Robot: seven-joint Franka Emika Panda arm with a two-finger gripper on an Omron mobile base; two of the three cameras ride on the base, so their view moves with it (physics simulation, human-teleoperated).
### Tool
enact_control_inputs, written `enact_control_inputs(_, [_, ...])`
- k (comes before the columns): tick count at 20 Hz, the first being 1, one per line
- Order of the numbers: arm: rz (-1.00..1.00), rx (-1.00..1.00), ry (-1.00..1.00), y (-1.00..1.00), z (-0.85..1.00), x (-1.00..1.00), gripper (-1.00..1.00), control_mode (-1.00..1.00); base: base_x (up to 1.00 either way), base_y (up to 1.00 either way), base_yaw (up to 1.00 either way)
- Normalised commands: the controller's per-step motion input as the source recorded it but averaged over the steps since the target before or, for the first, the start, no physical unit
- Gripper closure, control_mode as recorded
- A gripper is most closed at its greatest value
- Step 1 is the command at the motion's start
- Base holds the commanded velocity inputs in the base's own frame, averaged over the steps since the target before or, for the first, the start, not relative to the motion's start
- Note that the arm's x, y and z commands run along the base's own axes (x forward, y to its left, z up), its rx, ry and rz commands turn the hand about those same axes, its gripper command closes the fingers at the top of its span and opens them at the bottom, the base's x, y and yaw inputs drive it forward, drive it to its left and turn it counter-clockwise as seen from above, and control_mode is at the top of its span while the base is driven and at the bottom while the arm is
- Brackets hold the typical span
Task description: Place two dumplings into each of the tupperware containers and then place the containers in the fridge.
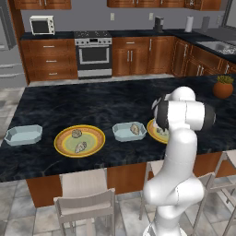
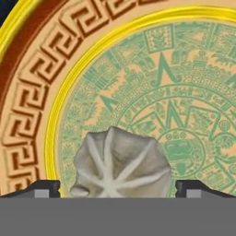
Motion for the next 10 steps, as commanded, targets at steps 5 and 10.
enact_control_inputs(5, [0.00,0.00,0.00,0.00,-0.19,0.00,-1.00,-1.00,0.00,0.00,0.00])
enact_control_inputs(10, [0.00,0.00,0.00,0.00,-0.13,0.00,1.00,-1.00,0.00,0.00,0.00])
